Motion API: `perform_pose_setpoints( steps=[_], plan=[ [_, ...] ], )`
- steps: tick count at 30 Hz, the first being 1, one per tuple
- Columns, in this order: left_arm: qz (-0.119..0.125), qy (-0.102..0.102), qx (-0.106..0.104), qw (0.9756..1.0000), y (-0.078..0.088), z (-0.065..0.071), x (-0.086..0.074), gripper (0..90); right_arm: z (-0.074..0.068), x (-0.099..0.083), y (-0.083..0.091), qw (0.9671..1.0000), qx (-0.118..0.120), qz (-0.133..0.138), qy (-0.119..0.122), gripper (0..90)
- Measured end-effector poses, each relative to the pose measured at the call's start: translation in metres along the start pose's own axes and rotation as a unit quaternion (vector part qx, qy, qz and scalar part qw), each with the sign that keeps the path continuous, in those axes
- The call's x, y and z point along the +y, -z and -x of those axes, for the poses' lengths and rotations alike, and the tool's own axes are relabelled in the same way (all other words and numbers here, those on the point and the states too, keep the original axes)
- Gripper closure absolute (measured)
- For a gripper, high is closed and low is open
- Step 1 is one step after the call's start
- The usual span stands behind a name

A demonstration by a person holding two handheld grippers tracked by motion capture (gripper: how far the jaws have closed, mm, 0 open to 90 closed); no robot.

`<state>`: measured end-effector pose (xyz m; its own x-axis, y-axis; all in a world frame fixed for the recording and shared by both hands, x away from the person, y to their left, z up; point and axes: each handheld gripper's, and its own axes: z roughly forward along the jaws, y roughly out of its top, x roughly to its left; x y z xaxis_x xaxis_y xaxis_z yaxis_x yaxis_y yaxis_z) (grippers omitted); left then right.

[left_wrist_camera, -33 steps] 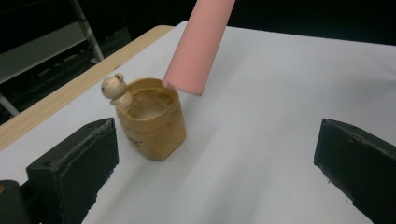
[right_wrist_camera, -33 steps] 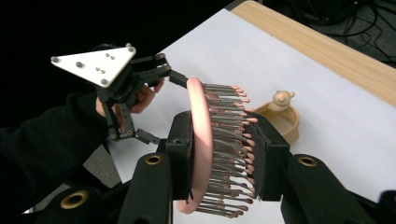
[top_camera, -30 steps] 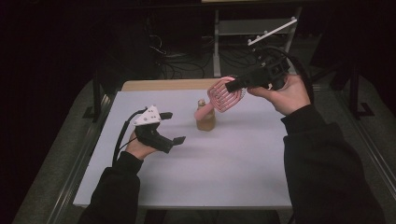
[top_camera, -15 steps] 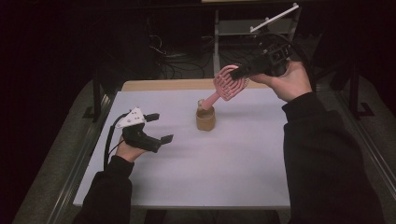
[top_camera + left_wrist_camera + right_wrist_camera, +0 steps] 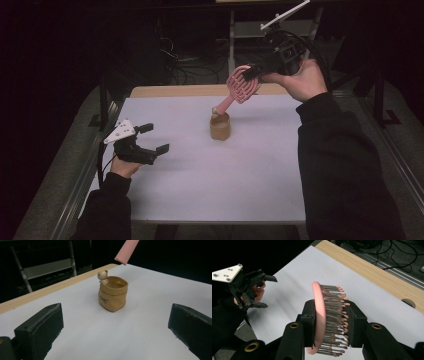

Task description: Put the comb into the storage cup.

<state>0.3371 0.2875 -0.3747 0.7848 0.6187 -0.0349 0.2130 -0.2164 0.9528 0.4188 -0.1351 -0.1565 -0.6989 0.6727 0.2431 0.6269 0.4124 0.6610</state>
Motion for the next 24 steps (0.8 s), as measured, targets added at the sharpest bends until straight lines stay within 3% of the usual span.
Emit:
perform_pose_setpoints(
  steps=[3, 14, 24],
  plan=[
    [0.008, -0.006, 0.012, 0.9999, 0.007, -0.001, -0.007, 0.0, 0.002, 0.001, -0.003, 1.0000, 0.000, -0.004, -0.003, 63.8],
    [0.024, 0.030, 0.030, 0.9988, 0.031, -0.007, -0.031, 0.0, 0.013, 0.000, -0.020, 0.9998, -0.002, -0.014, -0.011, 63.9],
    [0.024, 0.043, 0.031, 0.9983, 0.039, -0.010, -0.044, 0.0, 0.023, -0.009, -0.036, 0.9995, 0.001, -0.019, -0.024, 63.8]
  ],
)
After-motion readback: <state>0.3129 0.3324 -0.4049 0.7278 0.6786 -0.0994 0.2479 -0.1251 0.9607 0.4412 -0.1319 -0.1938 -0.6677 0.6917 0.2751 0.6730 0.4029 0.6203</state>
